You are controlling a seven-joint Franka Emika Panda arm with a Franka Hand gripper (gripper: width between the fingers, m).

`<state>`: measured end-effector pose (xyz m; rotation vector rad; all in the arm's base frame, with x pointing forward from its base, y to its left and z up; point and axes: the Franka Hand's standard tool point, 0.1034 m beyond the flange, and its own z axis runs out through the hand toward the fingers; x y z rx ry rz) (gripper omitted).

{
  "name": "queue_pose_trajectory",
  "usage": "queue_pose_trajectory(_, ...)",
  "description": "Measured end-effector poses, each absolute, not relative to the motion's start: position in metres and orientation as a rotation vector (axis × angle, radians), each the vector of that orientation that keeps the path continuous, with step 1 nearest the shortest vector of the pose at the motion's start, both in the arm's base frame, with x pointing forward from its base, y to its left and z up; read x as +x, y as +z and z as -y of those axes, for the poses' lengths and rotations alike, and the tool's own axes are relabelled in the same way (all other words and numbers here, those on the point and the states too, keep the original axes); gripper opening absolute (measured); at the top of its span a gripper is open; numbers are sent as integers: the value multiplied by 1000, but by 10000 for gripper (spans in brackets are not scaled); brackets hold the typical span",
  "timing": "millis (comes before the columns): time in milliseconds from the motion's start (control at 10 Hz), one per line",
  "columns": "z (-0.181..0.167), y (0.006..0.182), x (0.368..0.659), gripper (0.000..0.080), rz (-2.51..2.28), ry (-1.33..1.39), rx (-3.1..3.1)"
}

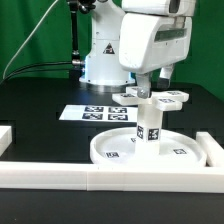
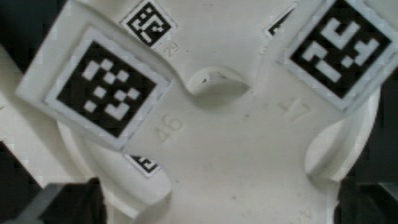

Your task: Assemble round table

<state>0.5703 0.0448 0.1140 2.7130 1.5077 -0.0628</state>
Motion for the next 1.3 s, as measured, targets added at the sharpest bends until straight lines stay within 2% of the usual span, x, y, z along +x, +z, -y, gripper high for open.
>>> queue_pose_trajectory(800,-35,109,568,649,-1638,-88,2641)
queue_pose_trajectory(1300,-34,99,568,649,-1602,-88,2657)
